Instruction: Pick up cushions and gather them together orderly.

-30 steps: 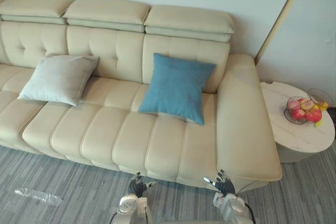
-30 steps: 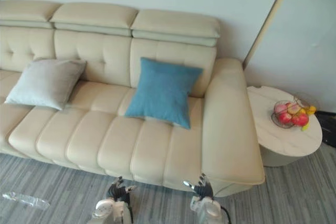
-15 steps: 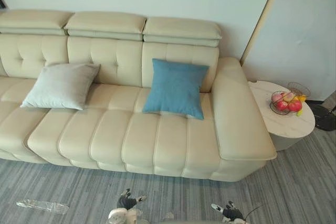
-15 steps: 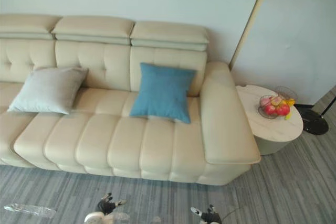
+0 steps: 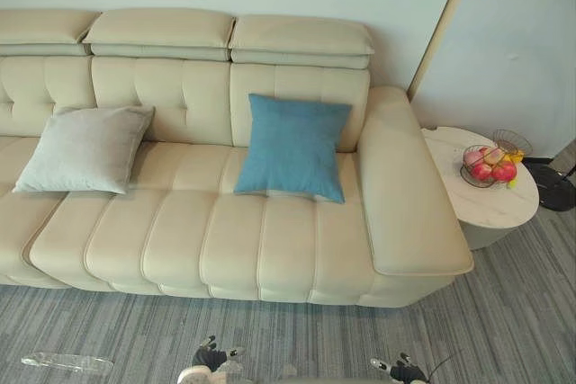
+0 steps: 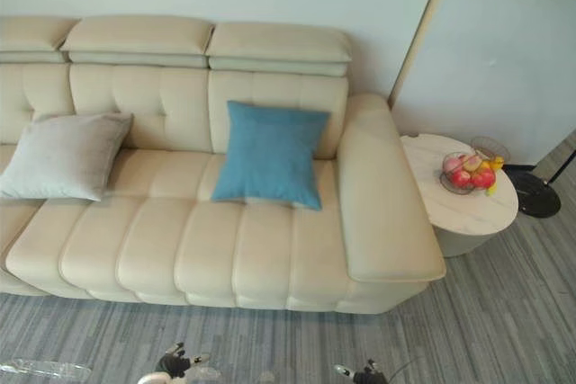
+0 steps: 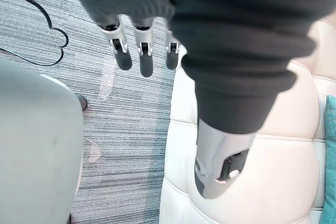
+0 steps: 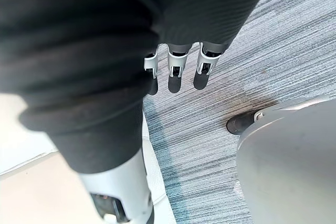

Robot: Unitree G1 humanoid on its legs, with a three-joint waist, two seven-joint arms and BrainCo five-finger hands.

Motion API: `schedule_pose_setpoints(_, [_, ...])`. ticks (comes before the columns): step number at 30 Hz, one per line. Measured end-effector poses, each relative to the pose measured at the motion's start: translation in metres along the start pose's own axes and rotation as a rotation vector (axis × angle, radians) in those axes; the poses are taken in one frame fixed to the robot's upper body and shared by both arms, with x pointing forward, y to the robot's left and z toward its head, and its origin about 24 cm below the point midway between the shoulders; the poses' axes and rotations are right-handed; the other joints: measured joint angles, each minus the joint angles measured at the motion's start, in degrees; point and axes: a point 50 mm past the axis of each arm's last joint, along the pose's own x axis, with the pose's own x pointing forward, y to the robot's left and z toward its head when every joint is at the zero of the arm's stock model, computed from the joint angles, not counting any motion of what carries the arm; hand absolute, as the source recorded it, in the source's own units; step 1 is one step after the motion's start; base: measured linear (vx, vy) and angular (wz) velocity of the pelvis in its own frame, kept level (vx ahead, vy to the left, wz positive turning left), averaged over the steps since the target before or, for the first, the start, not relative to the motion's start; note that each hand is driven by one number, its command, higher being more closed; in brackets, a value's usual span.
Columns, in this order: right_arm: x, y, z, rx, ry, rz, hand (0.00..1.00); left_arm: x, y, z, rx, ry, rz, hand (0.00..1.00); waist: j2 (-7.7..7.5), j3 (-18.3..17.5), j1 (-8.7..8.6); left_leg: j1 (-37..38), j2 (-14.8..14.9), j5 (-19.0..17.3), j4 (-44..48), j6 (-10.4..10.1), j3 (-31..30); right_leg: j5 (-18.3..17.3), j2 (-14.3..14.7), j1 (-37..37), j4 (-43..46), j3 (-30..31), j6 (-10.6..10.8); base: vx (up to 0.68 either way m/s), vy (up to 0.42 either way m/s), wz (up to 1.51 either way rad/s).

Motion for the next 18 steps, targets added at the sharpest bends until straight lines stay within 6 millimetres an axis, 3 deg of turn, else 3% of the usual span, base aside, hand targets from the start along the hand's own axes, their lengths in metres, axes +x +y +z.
schedule_pose_setpoints(6, [0.000,-0.005,0.001,-0.019,-0.003,-0.007,0.00,0.001,-0.002,0.000,0.011,0.005,-0.010,0.00,0.51,0.7,-0.08,3.1,-0.3,1.9,-3.5,0.1,0.9,0.4,0.0,0.9,0.1,1.6,-0.3,-0.02,0.004,-0.05])
schedule_pose_setpoints(11, [0.003,0.007,0.015,-0.140,-0.049,0.052,0.00,0.002,-0.009,0.006,0.012,-0.016,-0.037,0.00,1.20,1.2,0.57,2.7,0.0,1.9,-2.9,0.0,2.1,0.7,1.6,-4.5,1.8,12.4,0.1,-0.09,0.008,-0.74])
schedule_pose_setpoints(14, [0.003,0.020,0.021,-0.200,-0.079,0.094,0.00,0.003,-0.013,0.010,-0.001,-0.026,-0.043,0.00,1.07,1.3,1.22,3.6,1.0,0.8,-3.3,-0.6,9.3,2.6,3.8,-8.9,2.8,20.5,0.6,-0.12,0.002,-1.33])
schedule_pose_setpoints(16, [0.002,0.032,0.027,-0.221,-0.107,0.128,0.00,0.003,-0.011,0.014,-0.024,-0.038,-0.032,0.00,-0.06,1.9,1.96,4.2,1.3,-0.2,-2.9,-0.8,14.0,4.7,5.2,-10.6,2.0,25.5,0.8,-0.10,0.018,-1.65])
schedule_pose_setpoints(18, [0.002,0.040,0.032,-0.236,-0.125,0.150,0.00,0.004,-0.012,0.020,-0.031,-0.058,-0.033,0.00,-0.49,2.6,1.78,4.3,2.3,-2.0,-0.9,-0.6,18.4,7.7,6.1,-11.4,-0.7,26.9,-0.6,-0.07,0.004,-1.53])
